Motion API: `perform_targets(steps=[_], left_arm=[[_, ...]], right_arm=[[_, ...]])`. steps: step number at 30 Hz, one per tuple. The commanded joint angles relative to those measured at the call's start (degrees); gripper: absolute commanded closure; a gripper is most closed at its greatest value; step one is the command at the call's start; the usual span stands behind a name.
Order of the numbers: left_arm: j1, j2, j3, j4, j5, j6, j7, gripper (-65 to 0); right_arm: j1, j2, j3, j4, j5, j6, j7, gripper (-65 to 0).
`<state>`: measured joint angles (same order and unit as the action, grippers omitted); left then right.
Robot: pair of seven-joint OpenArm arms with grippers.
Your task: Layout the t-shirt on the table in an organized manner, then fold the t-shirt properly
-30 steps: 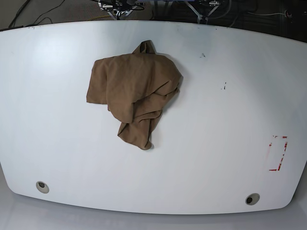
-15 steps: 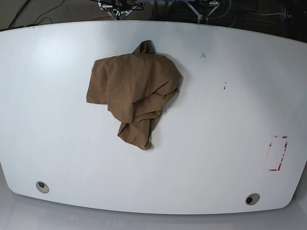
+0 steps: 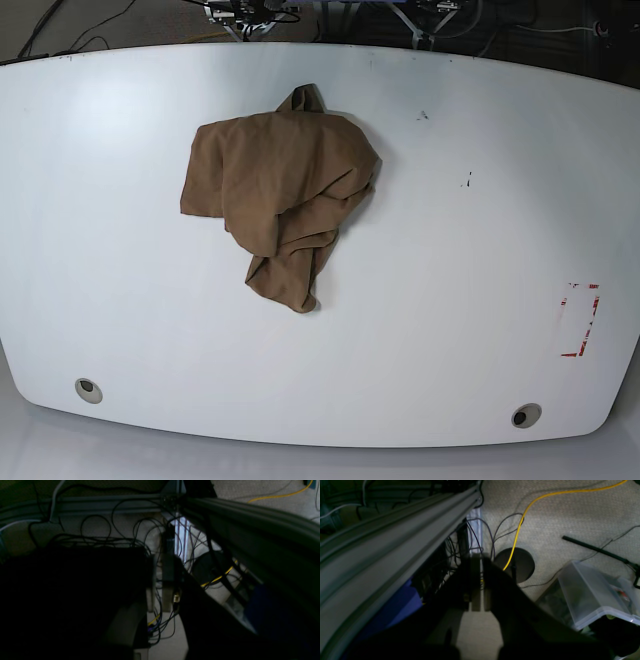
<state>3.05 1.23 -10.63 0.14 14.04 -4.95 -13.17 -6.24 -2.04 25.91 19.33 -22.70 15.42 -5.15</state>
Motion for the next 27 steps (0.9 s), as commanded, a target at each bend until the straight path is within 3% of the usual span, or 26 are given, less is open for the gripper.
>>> perform_targets(steps=[1,19,23,27], left_arm=[[0.25,-0.05,0.13,-0.14,0.07,-0.02,-0.06,-3.8],[0.34,-0.05,0.13,-0.14,0.07,-0.02,0.03,-4.3],[0.69,-0.05,0.13,-0.10,0.07,-0.02,0.03,-11.7],[1.21,-0.05,0.13,-0.01,0.07,0.07,-0.06,-24.9]], right_arm=[[0.13,0.15,0.07,0.05,0.24,0.27,0.00,-1.6],[0.13,0.33,0.07,0.05,0.24,0.27,0.00,-1.8],[0.13,0.33,0.07,0.05,0.24,0.27,0.00,-2.4],[0.13,0.33,0.07,0.14,0.24,0.27,0.00,-11.2]])
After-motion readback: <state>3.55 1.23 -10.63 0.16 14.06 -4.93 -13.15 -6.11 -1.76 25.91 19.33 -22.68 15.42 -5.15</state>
